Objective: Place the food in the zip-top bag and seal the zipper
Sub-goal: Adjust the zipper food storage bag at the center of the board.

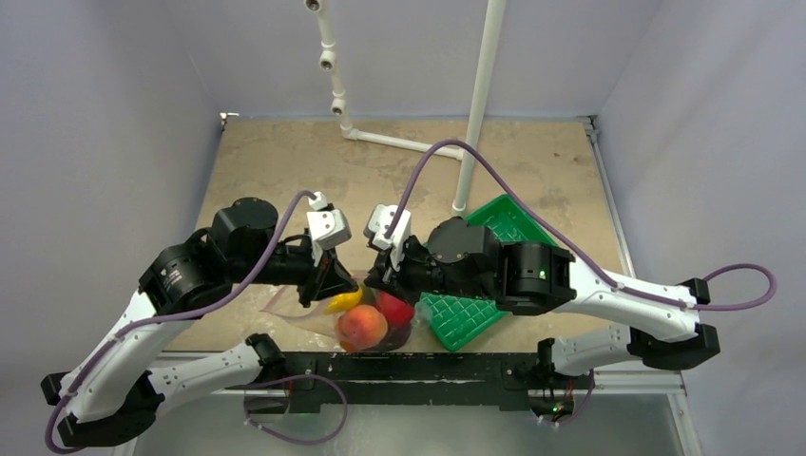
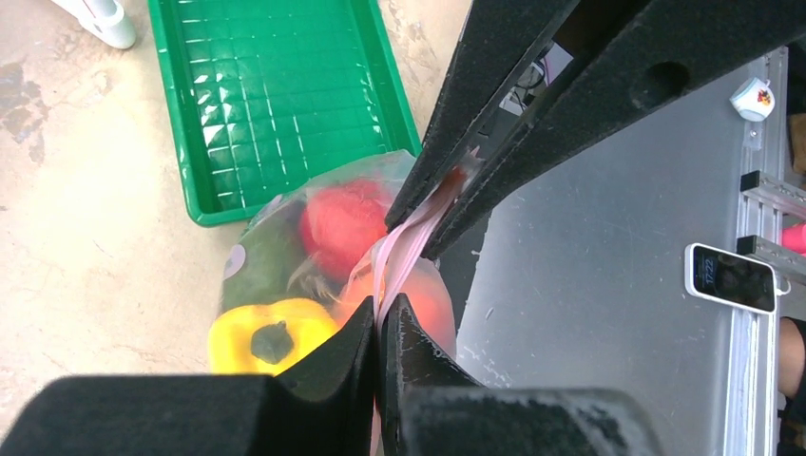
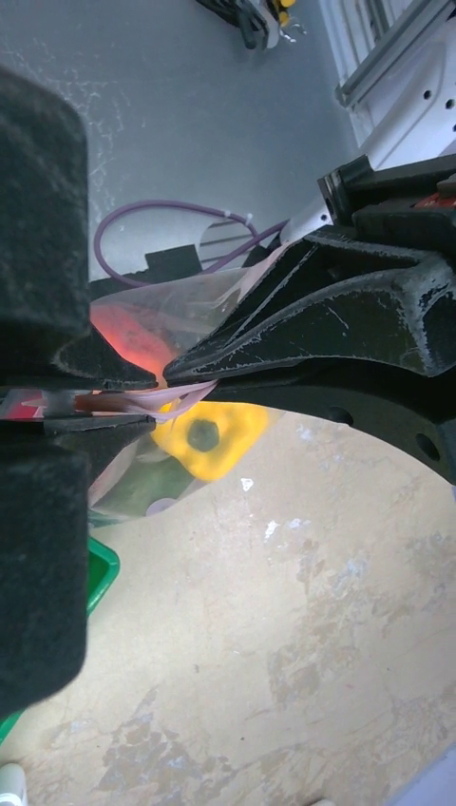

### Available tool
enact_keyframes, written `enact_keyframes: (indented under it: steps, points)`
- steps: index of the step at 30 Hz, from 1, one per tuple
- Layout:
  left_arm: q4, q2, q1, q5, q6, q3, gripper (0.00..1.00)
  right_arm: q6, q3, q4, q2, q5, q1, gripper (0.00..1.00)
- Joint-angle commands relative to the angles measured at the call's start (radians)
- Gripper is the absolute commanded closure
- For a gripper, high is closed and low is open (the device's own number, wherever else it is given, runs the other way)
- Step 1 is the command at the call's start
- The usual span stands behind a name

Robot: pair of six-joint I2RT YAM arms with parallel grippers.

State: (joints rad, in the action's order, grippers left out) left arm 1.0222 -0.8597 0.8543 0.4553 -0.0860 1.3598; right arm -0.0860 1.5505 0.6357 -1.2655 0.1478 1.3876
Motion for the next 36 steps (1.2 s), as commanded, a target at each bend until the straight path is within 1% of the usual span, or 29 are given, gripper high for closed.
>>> enact_keyframes:
  steps: [1, 5, 8, 10, 14, 22, 28, 35, 36]
  points:
    - [0.01, 0.008, 0.005, -0.065, 0.011, 0.001, 1.0, 0.014, -0.029, -0.16, 0.095, 0.029, 0.001, 0.9]
    - [0.001, 0.01, 0.005, -0.074, 0.008, -0.001, 1.0, 0.016, -0.104, -0.234, 0.146, 0.037, 0.001, 0.75]
    - [-0.006, 0.018, 0.005, -0.082, 0.006, -0.013, 1.0, 0.029, -0.191, -0.308, 0.207, 0.014, 0.001, 0.64]
    - [-0.011, 0.024, 0.004, -0.083, 0.005, -0.02, 1.0, 0.048, -0.249, -0.365, 0.254, -0.016, 0.001, 0.6]
    - [-0.013, 0.028, 0.005, -0.073, -0.001, -0.024, 1.0, 0.121, -0.369, -0.496, 0.333, -0.064, 0.001, 0.58]
    - [-0.005, 0.047, 0.004, -0.044, 0.0, -0.022, 1.0, 0.191, -0.564, -0.668, 0.425, -0.093, 0.001, 0.56]
    - [-0.006, 0.048, 0.005, -0.031, 0.003, -0.018, 1.0, 0.242, -0.629, -0.763, 0.42, -0.146, 0.001, 0.57]
    - [-0.007, 0.055, 0.004, -0.01, 0.005, -0.016, 1.0, 0.255, -0.676, -0.847, 0.388, -0.146, 0.001, 0.57]
    - [-0.007, 0.057, 0.005, -0.009, 0.005, -0.014, 1.0, 0.255, -0.682, -0.85, 0.384, -0.174, 0.001, 0.57]
